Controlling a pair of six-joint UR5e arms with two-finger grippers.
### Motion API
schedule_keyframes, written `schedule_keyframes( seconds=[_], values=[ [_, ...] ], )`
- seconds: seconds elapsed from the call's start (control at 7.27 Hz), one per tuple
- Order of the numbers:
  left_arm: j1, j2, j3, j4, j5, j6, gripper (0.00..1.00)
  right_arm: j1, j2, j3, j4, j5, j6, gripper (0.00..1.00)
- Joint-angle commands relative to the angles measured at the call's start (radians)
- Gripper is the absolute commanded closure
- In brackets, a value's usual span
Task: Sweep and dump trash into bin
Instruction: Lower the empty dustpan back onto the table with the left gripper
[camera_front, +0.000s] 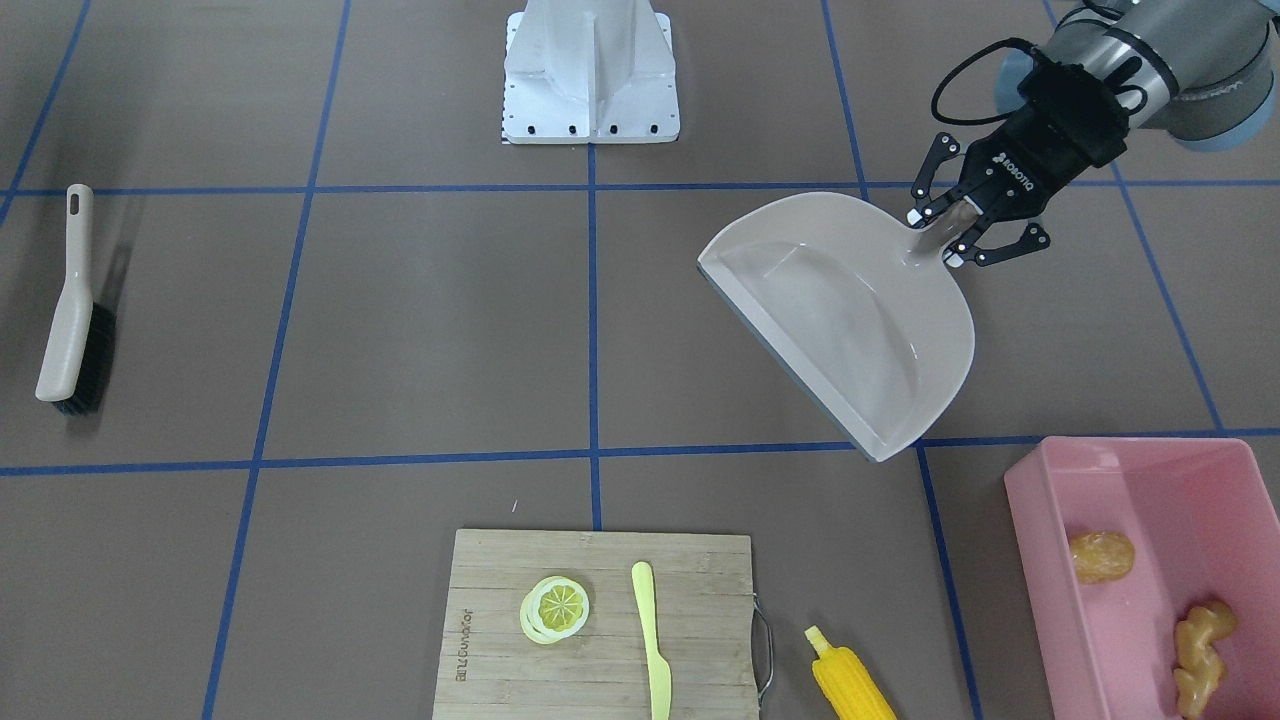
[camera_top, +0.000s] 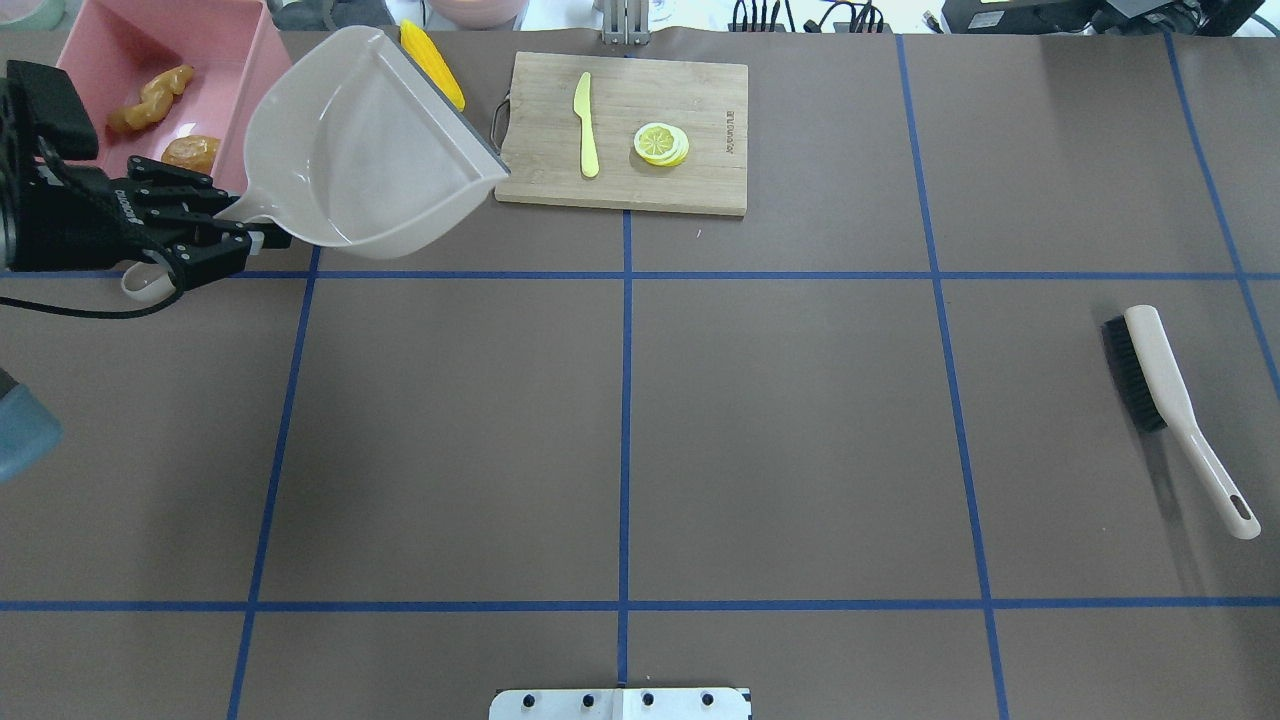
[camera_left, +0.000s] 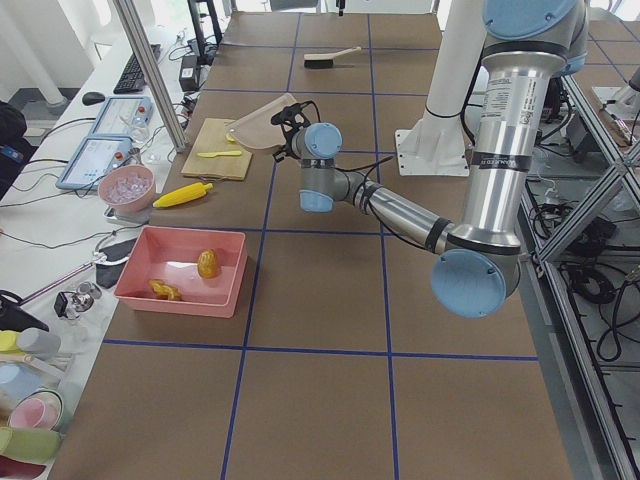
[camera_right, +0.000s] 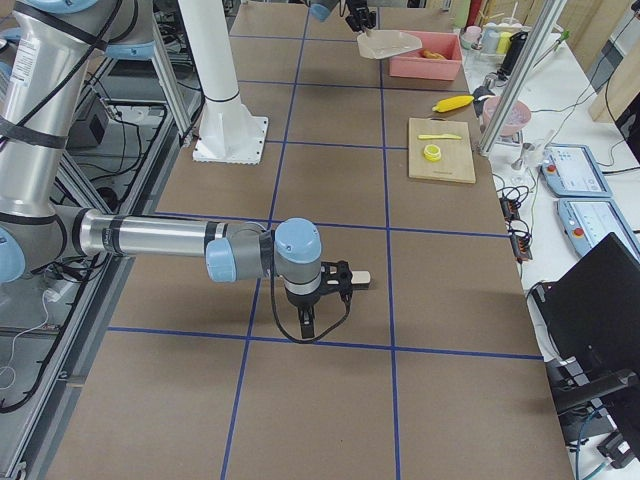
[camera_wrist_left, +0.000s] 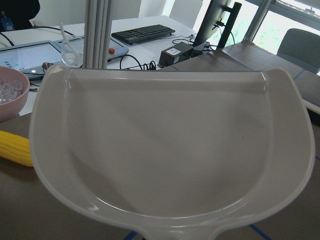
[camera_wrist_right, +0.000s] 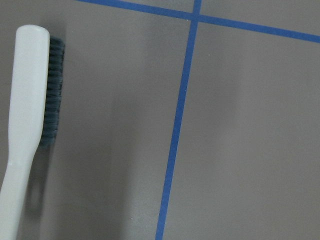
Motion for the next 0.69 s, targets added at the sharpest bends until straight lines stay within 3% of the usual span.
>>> schedule_keyframes(
  seconds=[0.0, 0.28, 0.55],
  values=[
    [0.096, -0.004, 0.044, 0.080, 0.006, 0.322, 1.00, -0.001, 0.002, -0.025, 0.000, -0.008, -0.002, 0.00],
    [0.185, 0.004, 0.063, 0.098, -0.004, 0.374, 1.00, 0.000, 0.023, -0.020, -0.009, -0.002, 0.003, 0.00],
    [0.217, -0.007, 0.098, 0.159, 0.006, 0.665, 1.00, -0.001, 0.031, -0.026, -0.038, -0.008, 0.006, 0.00]
  ],
)
